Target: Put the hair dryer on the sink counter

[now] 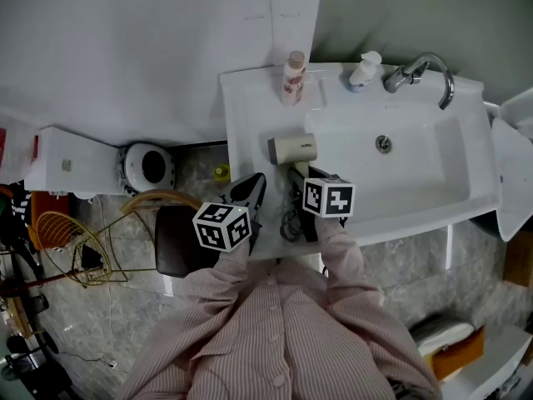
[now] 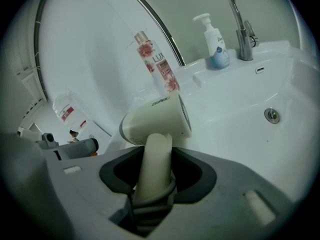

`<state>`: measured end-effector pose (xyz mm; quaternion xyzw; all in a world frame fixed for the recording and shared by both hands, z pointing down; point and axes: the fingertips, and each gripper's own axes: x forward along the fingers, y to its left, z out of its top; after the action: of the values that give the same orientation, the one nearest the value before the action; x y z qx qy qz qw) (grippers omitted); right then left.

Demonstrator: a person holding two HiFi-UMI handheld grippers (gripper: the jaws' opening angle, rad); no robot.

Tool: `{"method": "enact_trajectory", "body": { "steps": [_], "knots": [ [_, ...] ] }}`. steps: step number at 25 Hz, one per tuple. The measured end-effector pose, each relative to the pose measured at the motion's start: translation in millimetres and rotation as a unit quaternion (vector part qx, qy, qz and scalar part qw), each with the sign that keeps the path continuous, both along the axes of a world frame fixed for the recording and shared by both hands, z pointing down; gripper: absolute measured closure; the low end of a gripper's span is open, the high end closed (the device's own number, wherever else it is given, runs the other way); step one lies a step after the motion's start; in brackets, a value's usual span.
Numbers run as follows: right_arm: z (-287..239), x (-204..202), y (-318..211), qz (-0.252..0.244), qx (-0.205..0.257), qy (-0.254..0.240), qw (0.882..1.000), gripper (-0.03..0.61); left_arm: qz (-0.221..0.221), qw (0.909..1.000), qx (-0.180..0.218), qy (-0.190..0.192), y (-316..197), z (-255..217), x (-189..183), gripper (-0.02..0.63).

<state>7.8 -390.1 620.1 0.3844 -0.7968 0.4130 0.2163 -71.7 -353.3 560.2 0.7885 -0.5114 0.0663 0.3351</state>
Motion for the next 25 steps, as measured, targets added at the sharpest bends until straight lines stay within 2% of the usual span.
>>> {"method": "enact_trajectory", "body": {
  "steps": [6, 11, 16, 25],
  "knots": [
    [1, -3, 2, -0.007, -0.007, 0.018, 1.000, 0.408, 0.004, 1.0000, 0.006, 0.002, 0, -5, 1, 0.617],
    [0, -1, 2, -0.005, 0.007, 0.040, 0.999, 0.396, 0.008, 0.9999, 0.011, 0.004, -1, -8, 2, 0.617],
    [-4, 4, 3, 0.006, 0.014, 0.038, 0.999, 0.394, 0.013, 0.9997, 0.021, 0.006, -1, -15, 4, 0.617],
    [-36, 18, 5, 0.002, 0.082, 0.040, 0.996, 0.400, 0.037, 0.9982, 0.047, 0.002, 6, -31, 13, 0.617]
  ]
}}
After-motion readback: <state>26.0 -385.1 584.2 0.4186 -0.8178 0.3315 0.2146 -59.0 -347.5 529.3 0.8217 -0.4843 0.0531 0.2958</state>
